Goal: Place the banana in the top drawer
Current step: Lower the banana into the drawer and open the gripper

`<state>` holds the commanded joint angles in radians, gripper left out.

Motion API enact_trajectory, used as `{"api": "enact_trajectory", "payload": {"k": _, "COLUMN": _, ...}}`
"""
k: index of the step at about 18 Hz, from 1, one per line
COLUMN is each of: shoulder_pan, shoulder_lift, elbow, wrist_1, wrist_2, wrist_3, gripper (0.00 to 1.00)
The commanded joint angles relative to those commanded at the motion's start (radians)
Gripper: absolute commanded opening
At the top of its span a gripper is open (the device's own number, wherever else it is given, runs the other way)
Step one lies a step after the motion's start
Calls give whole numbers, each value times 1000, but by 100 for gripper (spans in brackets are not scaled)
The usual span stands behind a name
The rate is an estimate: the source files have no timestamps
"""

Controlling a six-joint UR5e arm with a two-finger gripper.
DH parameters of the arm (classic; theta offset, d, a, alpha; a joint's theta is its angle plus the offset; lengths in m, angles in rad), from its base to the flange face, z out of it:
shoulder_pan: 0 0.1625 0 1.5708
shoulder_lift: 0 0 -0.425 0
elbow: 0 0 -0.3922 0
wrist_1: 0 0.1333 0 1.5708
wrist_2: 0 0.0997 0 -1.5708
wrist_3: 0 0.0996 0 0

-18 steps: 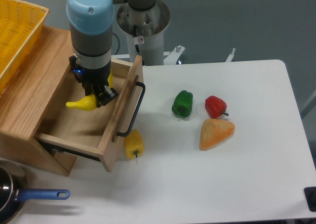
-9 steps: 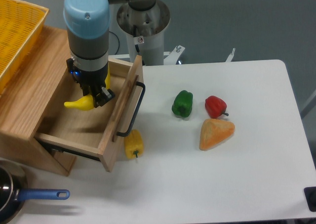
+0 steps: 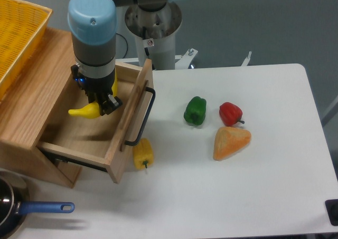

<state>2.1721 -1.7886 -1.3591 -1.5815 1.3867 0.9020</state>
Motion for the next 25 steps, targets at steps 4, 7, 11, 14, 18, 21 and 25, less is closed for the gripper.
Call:
{"api": "enact_trajectory", "payload": {"k": 4, "shoulder_pan": -3, "shoulder_lift": -8, "elbow": 0, "wrist_1": 0, "wrist_2": 0, "wrist_3": 0, "gripper": 34}}
{"api": "enact_trajectory", "payload": {"k": 7, "shoulder_pan": -8, "shoulder_lift": -8, "elbow": 0, "wrist_1": 0, "wrist_2": 0, "wrist_3": 0, "gripper": 35}}
{"api": "enact_trajectory", "payload": {"k": 11, "shoulder_pan": -14, "shoulder_lift": -17, "elbow": 0, "wrist_1": 23, "wrist_2": 0, "wrist_3": 0, "gripper": 37}}
{"api": "enact_trajectory", "payload": {"k": 14, "shoulder_pan": -17, "shoulder_lift": -23, "elbow": 0, "wrist_1": 25, "wrist_2": 0, "wrist_3": 0, "gripper": 37}}
{"api": "enact_trajectory", "payload": {"k": 18, "shoulder_pan": -17, "shoulder_lift": -23, "elbow": 0, "wrist_1": 29, "wrist_2": 0, "wrist_3": 0, "gripper": 37}}
{"api": "enact_trajectory", "payload": {"k": 21, "shoulder_pan": -18, "shoulder_lift": -25, "elbow": 0, "wrist_1": 29, "wrist_2": 2, "wrist_3": 0, "gripper": 37}}
{"api": "enact_trajectory", "payload": {"k": 25, "shoulder_pan": -18, "shoulder_lift": -28, "elbow": -2, "wrist_1": 31, "wrist_2": 3, "wrist_3": 0, "gripper": 38}}
